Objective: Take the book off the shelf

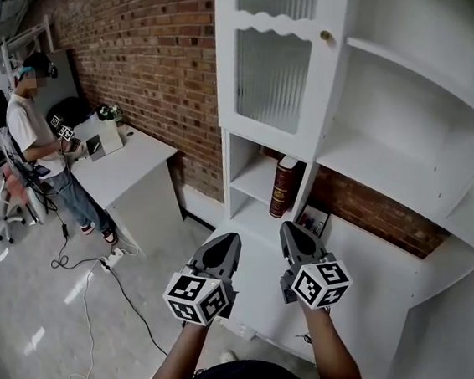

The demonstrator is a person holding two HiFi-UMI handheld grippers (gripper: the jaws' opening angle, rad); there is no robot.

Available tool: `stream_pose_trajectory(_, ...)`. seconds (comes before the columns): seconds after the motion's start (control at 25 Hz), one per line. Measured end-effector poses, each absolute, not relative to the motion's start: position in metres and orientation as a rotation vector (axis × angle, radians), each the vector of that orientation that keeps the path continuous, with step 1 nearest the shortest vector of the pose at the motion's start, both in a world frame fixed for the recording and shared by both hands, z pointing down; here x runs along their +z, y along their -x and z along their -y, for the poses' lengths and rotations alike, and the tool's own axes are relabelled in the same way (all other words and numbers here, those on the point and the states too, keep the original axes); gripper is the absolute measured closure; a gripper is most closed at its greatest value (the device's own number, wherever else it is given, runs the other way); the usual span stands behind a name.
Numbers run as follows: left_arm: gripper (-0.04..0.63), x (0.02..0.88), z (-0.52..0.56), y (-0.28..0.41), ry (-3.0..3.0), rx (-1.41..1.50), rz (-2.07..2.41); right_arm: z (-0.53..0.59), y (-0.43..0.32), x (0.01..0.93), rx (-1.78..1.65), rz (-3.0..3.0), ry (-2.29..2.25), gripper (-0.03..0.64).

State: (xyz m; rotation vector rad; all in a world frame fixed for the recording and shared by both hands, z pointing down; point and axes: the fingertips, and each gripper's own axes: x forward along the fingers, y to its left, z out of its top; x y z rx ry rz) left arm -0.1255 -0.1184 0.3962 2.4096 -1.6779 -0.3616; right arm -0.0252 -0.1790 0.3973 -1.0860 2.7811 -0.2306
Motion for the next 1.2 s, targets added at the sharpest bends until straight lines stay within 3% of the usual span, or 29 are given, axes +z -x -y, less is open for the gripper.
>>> stream_pose_trajectory(0.64,0.579,0.406,0.131,0.174,-2.407,-0.409,1.597,0.185,0.066,0.404,-0.221,-2.782,1.187,0.598)
stream_pose_trajectory(1.2,0.578,0.406,0.142,0.163,-2.446,-0.388,1.560,0.194,0.051,0.412,-0.239,-2.783,1.240,0.598)
